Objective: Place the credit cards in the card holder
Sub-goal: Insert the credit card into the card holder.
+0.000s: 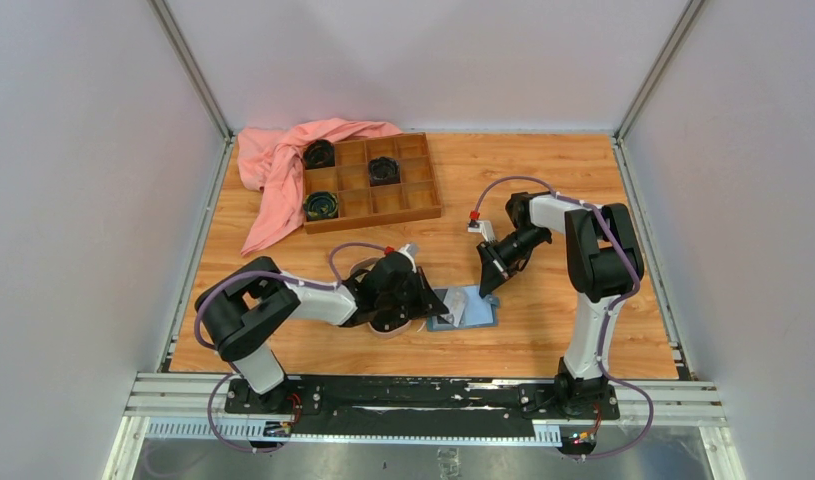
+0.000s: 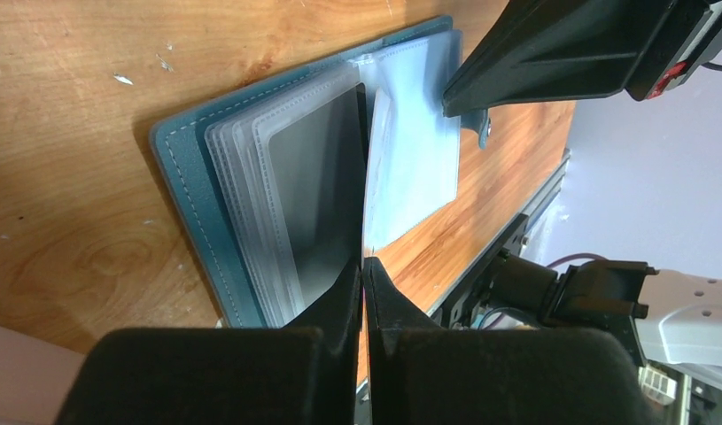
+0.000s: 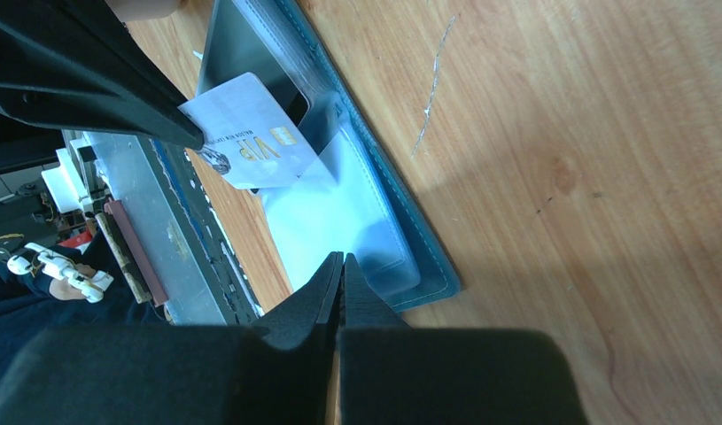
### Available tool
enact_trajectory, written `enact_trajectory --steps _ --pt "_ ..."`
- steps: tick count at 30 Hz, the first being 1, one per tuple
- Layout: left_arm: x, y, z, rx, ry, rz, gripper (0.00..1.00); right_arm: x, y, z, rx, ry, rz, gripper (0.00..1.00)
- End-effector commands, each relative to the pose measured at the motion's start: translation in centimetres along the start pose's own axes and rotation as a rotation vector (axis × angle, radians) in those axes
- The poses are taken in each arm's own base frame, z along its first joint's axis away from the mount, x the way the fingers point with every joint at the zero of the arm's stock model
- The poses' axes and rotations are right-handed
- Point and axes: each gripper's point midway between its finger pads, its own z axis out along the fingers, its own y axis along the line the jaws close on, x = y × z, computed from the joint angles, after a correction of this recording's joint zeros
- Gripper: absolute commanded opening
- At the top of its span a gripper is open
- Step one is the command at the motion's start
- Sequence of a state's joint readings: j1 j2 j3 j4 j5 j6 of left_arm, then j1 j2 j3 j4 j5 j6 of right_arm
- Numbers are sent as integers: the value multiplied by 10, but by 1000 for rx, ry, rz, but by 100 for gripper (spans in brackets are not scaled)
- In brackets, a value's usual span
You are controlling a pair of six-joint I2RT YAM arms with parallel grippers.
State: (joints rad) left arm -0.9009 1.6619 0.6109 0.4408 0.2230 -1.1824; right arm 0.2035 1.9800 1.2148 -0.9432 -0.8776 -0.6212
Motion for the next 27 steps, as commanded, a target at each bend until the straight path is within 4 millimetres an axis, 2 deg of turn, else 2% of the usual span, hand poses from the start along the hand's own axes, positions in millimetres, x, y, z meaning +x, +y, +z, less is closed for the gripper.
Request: enact_trajectory --steps 1,10,20,27 --pt "-5 4 8 -46 -71 6 0 1 4 3 -8 33 -4 0" --pt "3 7 13 -85 -130 6 0 0 7 5 -17 34 -9 0" --pt "-3 13 16 -126 -237 -21 0 0 9 6 -17 40 -14 0" --pt "2 16 20 -114 -263 -61 0 0 10 6 -20 39 -14 0"
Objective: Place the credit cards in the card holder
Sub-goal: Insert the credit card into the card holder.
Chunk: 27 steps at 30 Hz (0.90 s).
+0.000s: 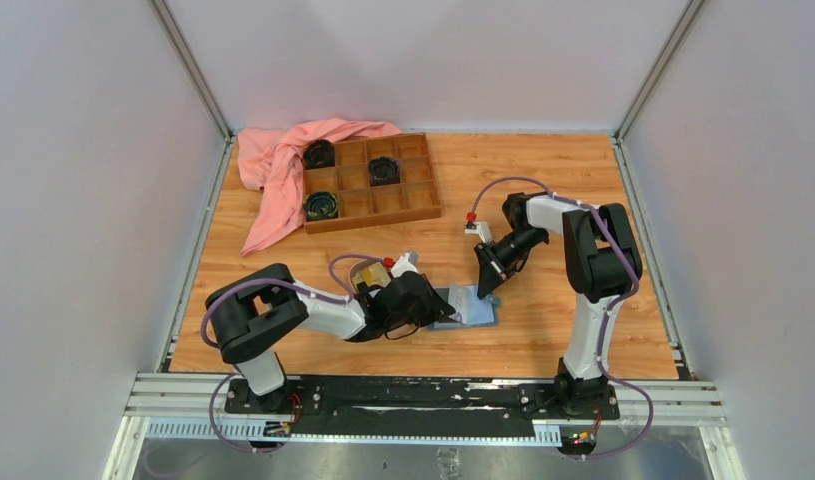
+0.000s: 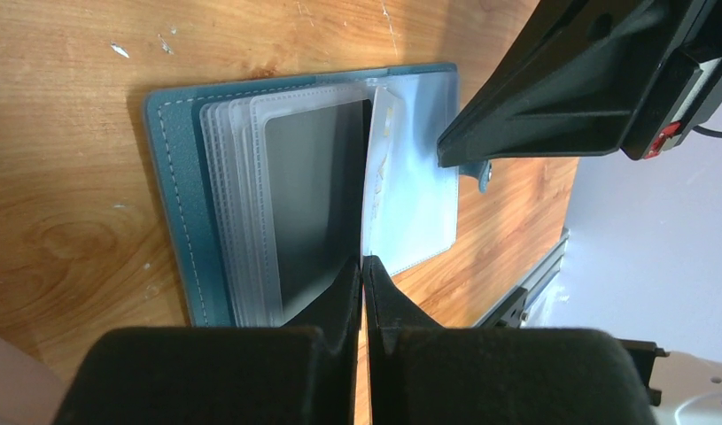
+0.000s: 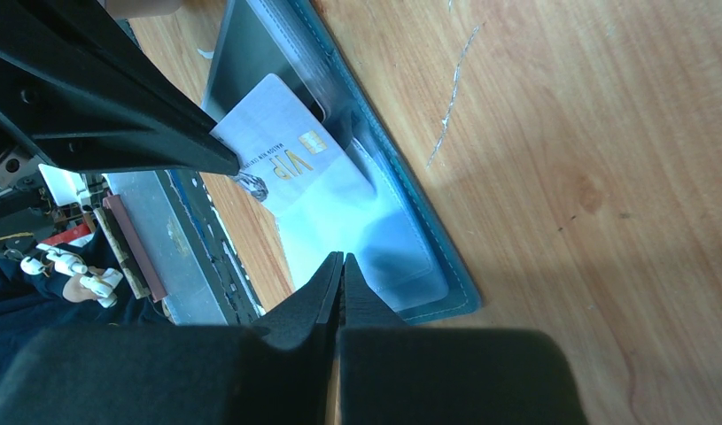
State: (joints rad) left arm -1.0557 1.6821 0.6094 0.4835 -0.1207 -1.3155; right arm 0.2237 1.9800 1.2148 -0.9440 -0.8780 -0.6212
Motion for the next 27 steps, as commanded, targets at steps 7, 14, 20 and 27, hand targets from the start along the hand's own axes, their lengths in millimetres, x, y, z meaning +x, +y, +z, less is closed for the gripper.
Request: enact_trajectory --steps 7,14,20,27 --pt "2 22 9 -56 -75 -21 0 0 6 2 -14 23 -2 0" --pt "2 27 5 -71 -117 -26 0 1 5 2 -13 27 -1 0" --pt "8 20 9 -64 -131 -27 0 0 6 2 -13 25 -4 0" --pt "14 23 11 -76 -141 -44 0 0 7 2 -13 23 -8 0"
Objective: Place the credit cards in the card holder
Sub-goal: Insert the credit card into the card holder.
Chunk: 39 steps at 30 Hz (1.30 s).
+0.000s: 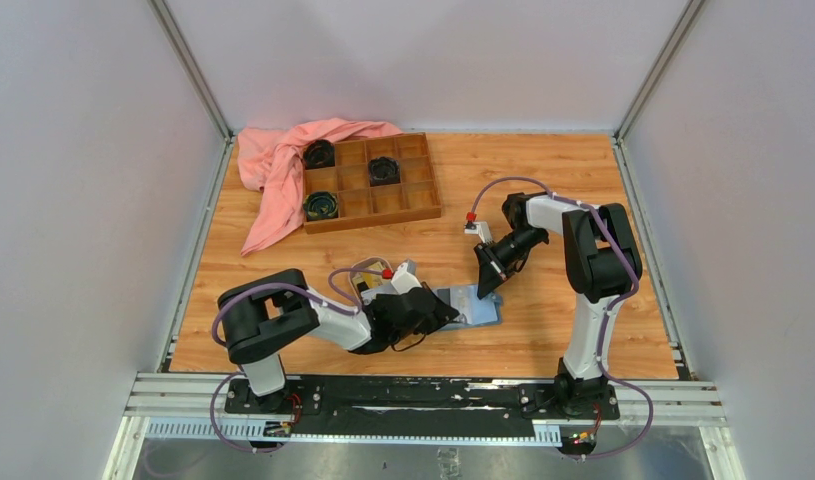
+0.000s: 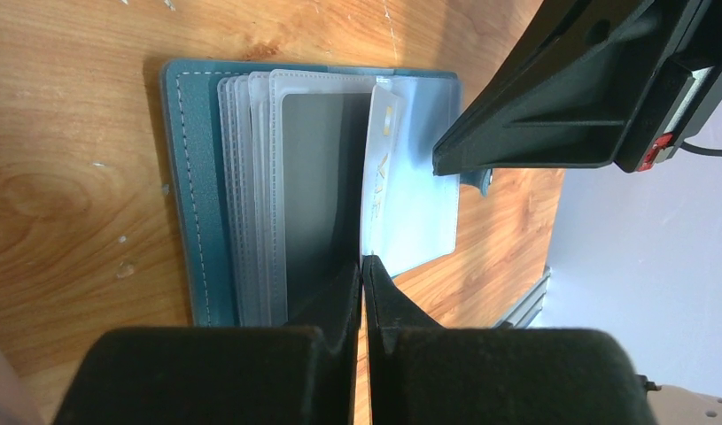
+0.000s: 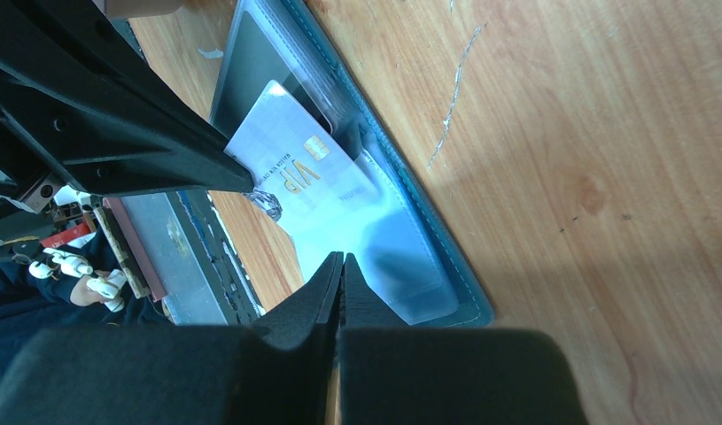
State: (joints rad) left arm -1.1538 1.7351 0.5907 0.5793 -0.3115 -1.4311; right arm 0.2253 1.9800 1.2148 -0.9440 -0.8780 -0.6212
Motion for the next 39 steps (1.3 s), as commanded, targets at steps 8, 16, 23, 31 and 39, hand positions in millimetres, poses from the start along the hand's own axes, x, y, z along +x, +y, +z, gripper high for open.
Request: enact_trajectory --steps 8,16,23,31,39 --pt "5 35 5 -109 -37 35 0 0 8 3 -11 31 -13 0" --pt "3 40 7 -119 -50 81 0 0 8 4 -9 34 -14 0" --pt "18 30 9 -96 4 67 0 -1 9 2 -9 28 -19 0" --pt "20 33 8 -105 -2 48 10 -13 29 -5 -77 -36 -77 2" --pt "26 34 9 -104 26 69 23 -35 55 -8 -166 -133 -115 5"
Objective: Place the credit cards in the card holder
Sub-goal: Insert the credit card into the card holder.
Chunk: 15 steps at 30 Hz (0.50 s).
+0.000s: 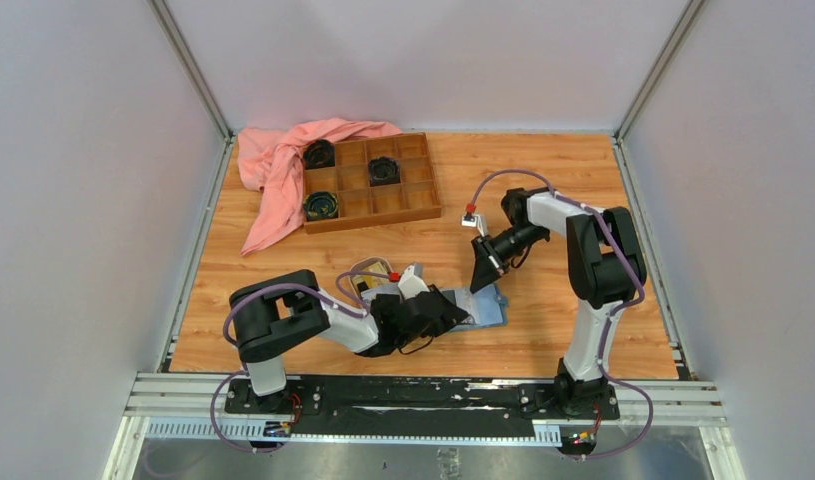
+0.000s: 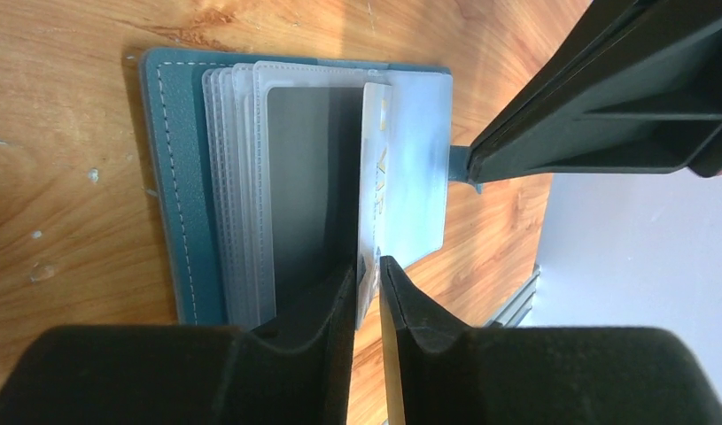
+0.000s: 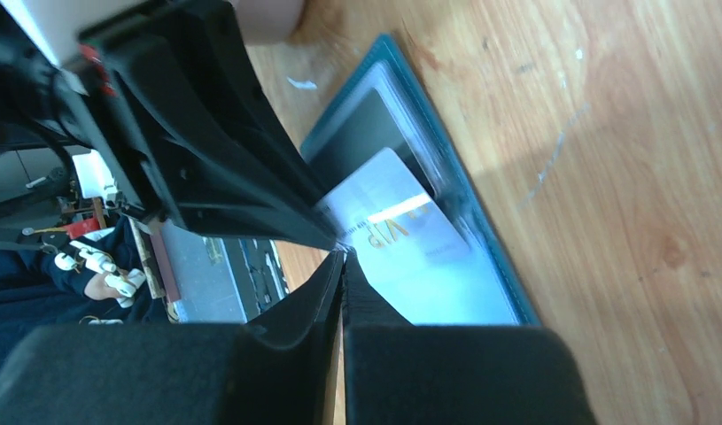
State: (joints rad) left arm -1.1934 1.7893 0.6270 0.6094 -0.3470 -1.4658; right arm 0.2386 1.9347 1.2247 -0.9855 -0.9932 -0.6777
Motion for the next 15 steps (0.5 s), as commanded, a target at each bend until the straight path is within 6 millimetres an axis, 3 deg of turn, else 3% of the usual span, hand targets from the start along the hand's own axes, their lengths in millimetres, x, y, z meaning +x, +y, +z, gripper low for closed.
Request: enact_trajectory --steps 1,8,15 --pt "12 43 1 -123 33 87 23 -26 26 3 -83 -71 -27 5" --pt "14 46 1 -128 41 89 26 -40 27 31 1 -41 1 3" --pt "15 46 2 -130 43 87 26 -33 16 43 74 15 64 0"
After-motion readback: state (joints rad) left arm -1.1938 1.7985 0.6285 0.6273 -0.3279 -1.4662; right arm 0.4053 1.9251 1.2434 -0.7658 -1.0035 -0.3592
